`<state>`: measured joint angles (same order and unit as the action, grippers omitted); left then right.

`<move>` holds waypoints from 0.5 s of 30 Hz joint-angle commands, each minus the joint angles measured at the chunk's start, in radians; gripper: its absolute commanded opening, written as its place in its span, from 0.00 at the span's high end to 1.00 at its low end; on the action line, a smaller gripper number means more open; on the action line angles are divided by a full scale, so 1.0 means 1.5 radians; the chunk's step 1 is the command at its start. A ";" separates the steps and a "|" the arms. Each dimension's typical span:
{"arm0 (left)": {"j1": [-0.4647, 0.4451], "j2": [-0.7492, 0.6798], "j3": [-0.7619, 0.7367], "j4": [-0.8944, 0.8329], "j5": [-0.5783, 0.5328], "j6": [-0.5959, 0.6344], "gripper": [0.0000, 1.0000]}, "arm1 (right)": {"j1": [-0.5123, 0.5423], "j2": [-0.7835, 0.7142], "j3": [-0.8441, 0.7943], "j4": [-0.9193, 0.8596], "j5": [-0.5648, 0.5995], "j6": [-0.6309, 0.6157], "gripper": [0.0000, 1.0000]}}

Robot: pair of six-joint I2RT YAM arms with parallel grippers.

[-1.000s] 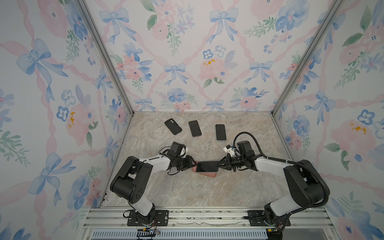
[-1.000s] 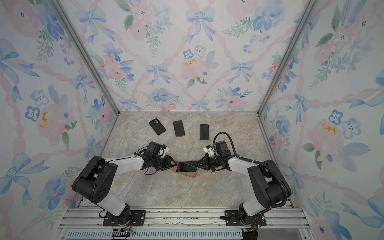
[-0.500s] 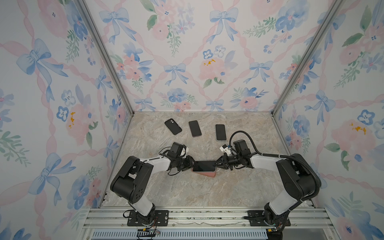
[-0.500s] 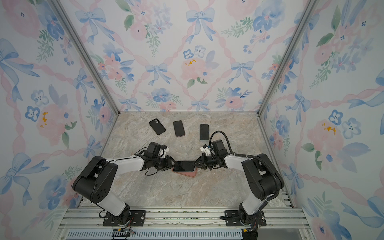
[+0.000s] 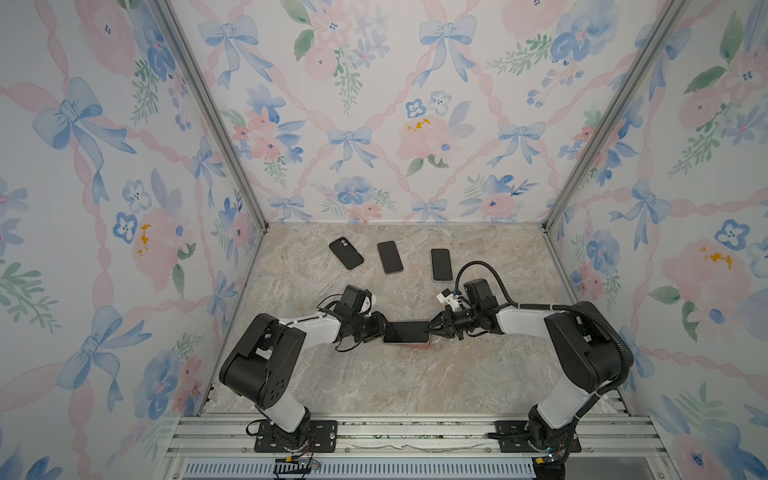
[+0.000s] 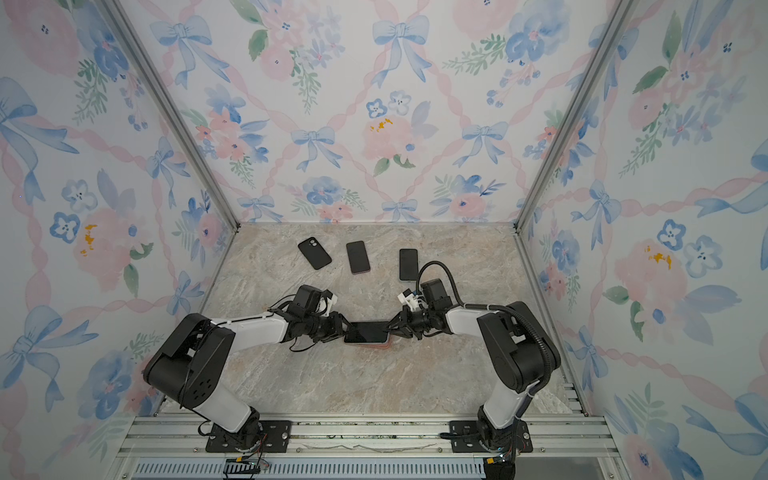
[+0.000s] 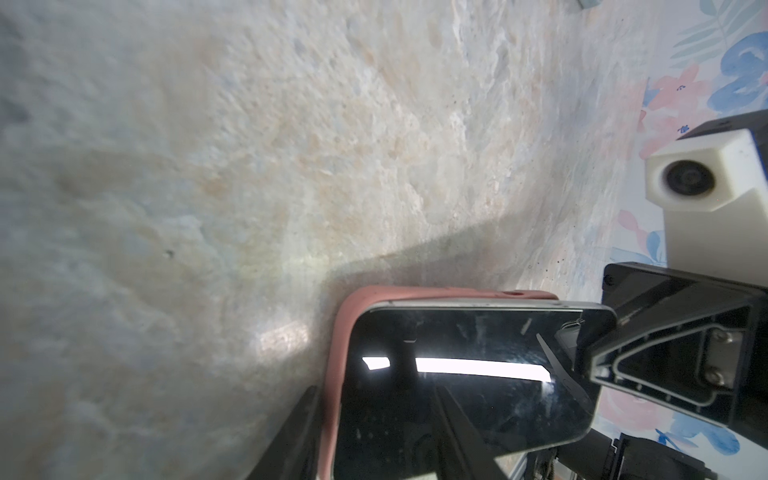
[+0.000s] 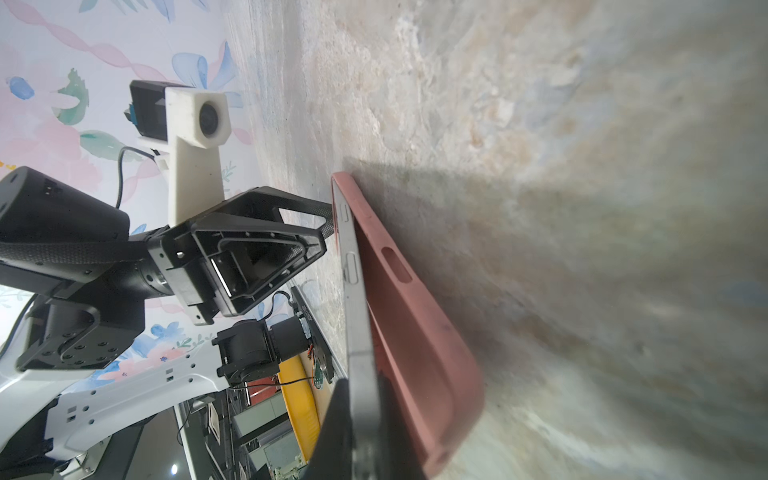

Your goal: Put the phone into the phone case

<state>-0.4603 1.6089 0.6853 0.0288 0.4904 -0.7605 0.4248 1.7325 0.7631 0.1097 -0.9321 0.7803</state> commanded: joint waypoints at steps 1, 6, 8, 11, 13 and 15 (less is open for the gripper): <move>-0.031 -0.003 -0.008 0.010 0.036 -0.010 0.58 | 0.043 0.044 0.005 -0.055 0.053 -0.003 1.00; -0.048 -0.010 -0.003 0.015 0.032 -0.017 0.60 | 0.061 0.056 0.018 -0.071 0.072 -0.011 1.00; -0.054 -0.008 0.000 0.017 0.033 -0.019 0.60 | 0.067 0.065 0.022 -0.069 0.074 -0.009 1.00; -0.064 -0.004 0.008 0.019 0.032 -0.019 0.61 | 0.079 0.077 0.033 -0.070 0.078 -0.008 1.00; -0.069 -0.004 0.012 0.019 0.031 -0.021 0.61 | 0.085 0.082 0.039 -0.073 0.081 -0.010 1.00; -0.073 -0.004 0.013 0.019 0.030 -0.022 0.62 | 0.087 0.084 0.042 -0.072 0.083 -0.009 1.00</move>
<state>-0.4923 1.5826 0.6865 -0.0029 0.3740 -0.7689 0.4473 1.7828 0.8242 0.0795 -0.9203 0.7574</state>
